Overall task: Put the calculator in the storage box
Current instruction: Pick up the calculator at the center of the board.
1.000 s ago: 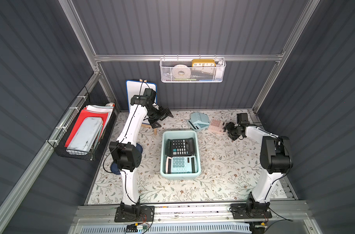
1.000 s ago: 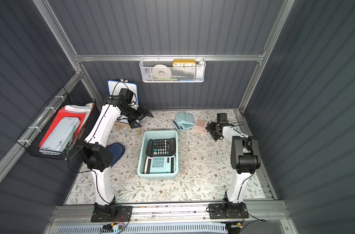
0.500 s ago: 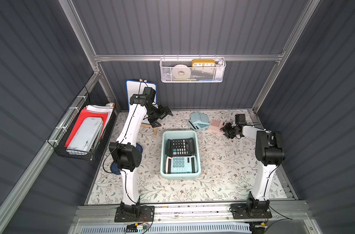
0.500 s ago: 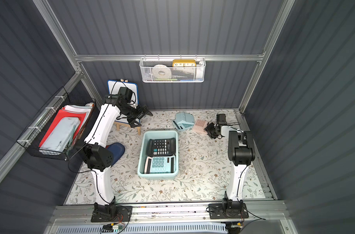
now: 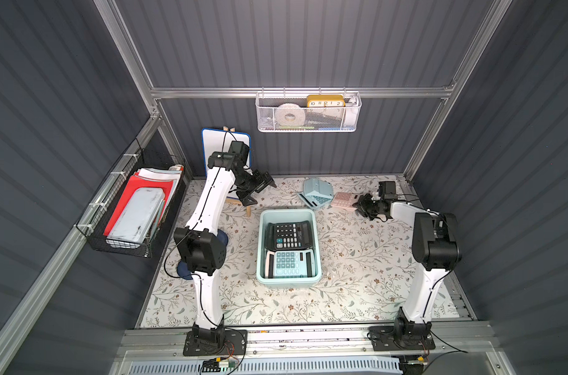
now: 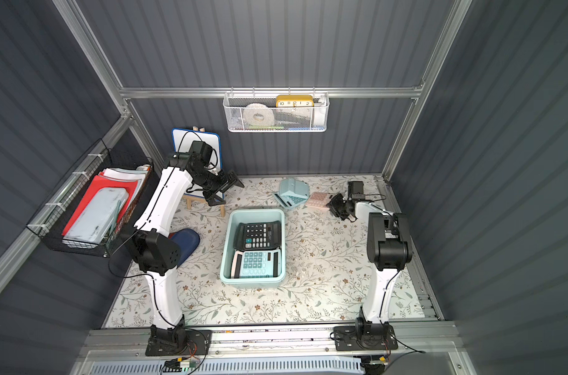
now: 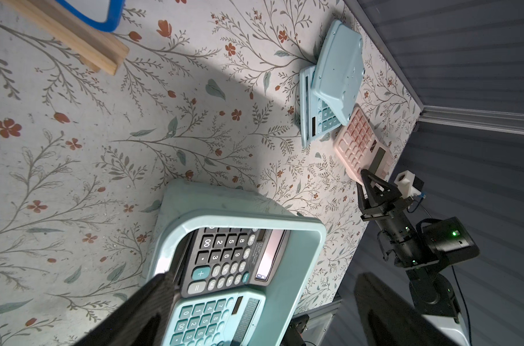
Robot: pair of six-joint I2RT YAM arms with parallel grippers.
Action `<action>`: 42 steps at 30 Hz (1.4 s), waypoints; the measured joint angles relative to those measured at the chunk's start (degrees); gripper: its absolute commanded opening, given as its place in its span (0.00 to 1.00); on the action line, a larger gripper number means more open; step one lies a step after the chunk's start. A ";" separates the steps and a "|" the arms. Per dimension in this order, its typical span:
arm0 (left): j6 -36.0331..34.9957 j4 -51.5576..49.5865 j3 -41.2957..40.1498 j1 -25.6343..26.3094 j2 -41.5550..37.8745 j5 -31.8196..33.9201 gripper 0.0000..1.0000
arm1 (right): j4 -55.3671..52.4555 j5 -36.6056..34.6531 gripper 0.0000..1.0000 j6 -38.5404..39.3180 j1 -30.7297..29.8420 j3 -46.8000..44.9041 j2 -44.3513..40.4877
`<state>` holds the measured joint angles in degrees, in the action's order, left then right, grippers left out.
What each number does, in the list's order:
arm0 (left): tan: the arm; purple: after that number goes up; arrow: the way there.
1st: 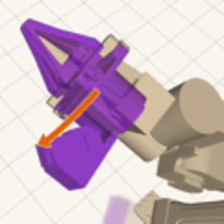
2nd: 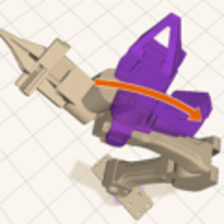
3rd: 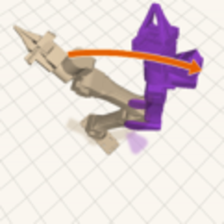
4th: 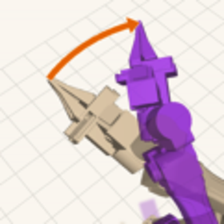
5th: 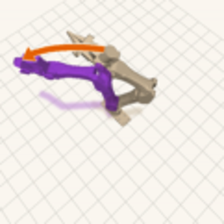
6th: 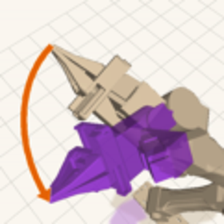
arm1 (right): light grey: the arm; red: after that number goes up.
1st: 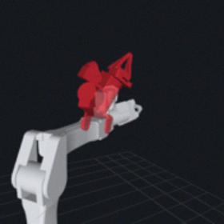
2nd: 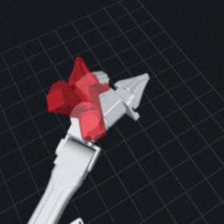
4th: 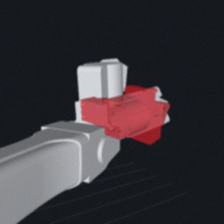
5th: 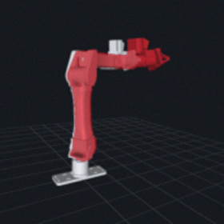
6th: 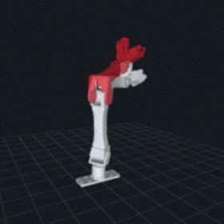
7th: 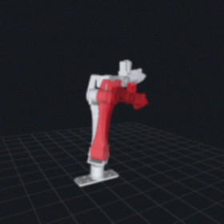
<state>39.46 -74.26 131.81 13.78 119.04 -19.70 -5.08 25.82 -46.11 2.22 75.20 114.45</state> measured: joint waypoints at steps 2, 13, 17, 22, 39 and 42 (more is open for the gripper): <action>-0.17 0.15 0.00 0.00 -0.17 -0.04 0.99 | -0.20 0.00 0.01 -0.28 -0.04 -1.33 -2.51; -0.74 3.78 -0.39 -0.17 -1.14 -3.76 0.99 | -2.62 3.19 0.00 -0.96 -0.07 -6.62 -17.55; -0.74 5.66 -0.44 -0.61 -1.14 -6.43 0.99 | -3.23 6.99 0.00 -1.25 -0.11 -7.76 -21.49; -1.20 6.36 -0.57 -1.14 -1.14 -8.41 0.99 | -3.72 13.77 0.00 -1.42 -1.33 -8.26 -23.71; 2.14 21.62 -16.94 -3.23 -1.73 -27.67 0.99 | -8.09 35.71 0.00 -0.81 -15.72 1.95 -17.44; 3.41 24.92 -20.74 -3.26 -1.88 -31.17 0.96 | -8.11 38.25 0.00 -1.46 -17.16 2.73 -15.28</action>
<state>42.87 -49.34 111.07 10.52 117.16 -50.87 -13.19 64.07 -47.57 -14.94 77.93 99.18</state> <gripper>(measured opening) 0.973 0.184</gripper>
